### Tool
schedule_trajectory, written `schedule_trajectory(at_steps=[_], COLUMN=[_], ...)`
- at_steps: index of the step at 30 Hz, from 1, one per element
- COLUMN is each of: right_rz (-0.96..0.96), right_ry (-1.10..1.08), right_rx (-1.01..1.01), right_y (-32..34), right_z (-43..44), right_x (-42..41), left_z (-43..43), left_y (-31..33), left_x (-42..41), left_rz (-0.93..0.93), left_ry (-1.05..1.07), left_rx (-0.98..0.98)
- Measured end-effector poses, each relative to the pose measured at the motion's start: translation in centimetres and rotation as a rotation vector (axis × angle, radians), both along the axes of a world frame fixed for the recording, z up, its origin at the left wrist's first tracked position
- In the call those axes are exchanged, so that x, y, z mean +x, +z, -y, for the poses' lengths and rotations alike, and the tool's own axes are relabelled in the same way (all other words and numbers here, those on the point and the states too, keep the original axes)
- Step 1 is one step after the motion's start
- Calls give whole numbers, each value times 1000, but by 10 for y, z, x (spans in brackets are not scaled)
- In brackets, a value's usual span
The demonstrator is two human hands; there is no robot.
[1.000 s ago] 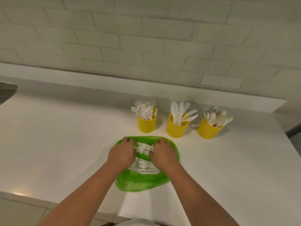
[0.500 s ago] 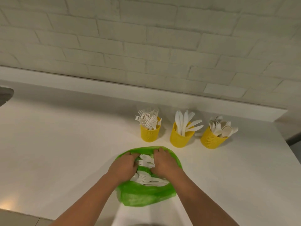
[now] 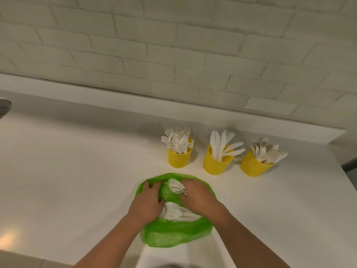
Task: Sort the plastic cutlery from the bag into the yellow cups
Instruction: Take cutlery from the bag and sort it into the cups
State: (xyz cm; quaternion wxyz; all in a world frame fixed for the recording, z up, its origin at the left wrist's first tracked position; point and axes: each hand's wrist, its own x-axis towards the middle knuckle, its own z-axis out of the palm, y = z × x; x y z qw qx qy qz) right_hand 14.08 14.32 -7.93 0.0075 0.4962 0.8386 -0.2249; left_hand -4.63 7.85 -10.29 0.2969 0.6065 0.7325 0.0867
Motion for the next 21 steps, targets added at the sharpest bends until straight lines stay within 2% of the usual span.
schedule_trajectory(at_steps=[6,9,12,16,21], right_rz=[-290,-328,-365,-170,47], right_ry=[-86,-36,50,210,294], right_rx=[77,202,107,-142,-159], right_y=[12,27,44,41,16], right_z=[10,22,31,32,33], right_x=[31,33,22,11,15], left_z=[0,-3,-6,-2,9], left_y=[0,9,23,35,30], left_x=[-1,-5,-12,-19,-20], left_rz=[-34,22,51,2,-23], left_ry=[-2,19,16,-53,-122], left_rx=[-34,-12,43,-24,-110])
